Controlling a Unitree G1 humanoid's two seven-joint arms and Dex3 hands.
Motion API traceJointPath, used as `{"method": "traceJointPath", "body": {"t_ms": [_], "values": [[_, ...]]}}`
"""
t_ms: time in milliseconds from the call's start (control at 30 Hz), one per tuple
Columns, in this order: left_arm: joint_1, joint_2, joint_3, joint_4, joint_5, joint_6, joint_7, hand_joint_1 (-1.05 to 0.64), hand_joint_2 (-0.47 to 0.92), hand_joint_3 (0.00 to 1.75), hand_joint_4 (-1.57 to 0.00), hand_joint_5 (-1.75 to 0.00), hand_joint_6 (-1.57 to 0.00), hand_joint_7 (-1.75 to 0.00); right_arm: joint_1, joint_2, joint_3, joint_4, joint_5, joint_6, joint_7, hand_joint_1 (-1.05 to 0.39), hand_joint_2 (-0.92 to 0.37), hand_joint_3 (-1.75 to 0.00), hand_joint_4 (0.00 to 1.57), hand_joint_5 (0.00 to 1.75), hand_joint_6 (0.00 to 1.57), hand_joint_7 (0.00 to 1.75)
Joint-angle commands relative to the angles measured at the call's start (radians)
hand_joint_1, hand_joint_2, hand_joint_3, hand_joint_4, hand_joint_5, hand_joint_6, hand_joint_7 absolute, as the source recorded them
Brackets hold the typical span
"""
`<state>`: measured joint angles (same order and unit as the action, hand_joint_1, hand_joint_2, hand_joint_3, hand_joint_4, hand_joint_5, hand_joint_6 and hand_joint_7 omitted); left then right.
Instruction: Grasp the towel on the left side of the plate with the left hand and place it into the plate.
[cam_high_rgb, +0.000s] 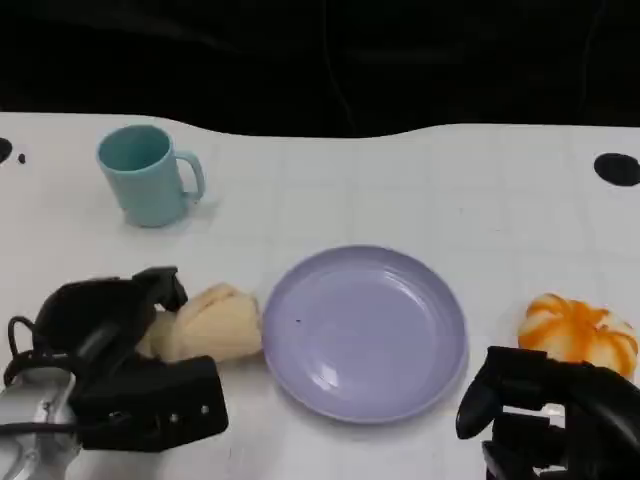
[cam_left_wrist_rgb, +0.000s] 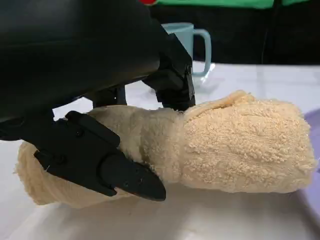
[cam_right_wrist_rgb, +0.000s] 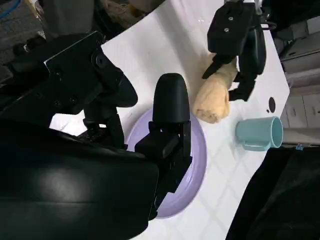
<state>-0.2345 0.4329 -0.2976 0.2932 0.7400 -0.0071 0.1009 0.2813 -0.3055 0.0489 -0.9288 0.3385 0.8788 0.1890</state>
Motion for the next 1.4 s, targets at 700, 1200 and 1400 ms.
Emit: {"method": "traceJointPath", "body": {"t_ms": [700, 1200, 1400], "values": [[-0.037, -0.138, -0.032, -0.408, 0.034, 0.094, -0.123, -0.25, 0.46, 1.10, -0.91, -1.75, -0.63, -1.75, 0.004, -0.006, 0.001, -0.007, 0.001, 0.005, -0.003, 0.00, -0.52, -1.23, 0.69, 1.73, 0.67, 1.46], [-0.144, -0.249, -0.139, -0.309, 0.039, 0.217, -0.289, -0.21, 0.49, 1.01, -0.88, -1.75, -0.74, -1.47, 0.003, 0.001, 0.010, -0.012, 0.003, 0.003, -0.008, -0.01, -0.51, -1.24, 0.68, 1.73, 0.66, 1.46], [-0.162, -0.228, -0.184, -0.349, 0.082, 0.317, -0.446, -0.40, 0.90, 0.25, -0.50, -0.92, -0.62, -0.11, 0.004, 0.003, 0.007, -0.013, 0.008, 0.002, -0.008, 0.00, -0.51, -1.24, 0.69, 1.73, 0.66, 1.46]]}}
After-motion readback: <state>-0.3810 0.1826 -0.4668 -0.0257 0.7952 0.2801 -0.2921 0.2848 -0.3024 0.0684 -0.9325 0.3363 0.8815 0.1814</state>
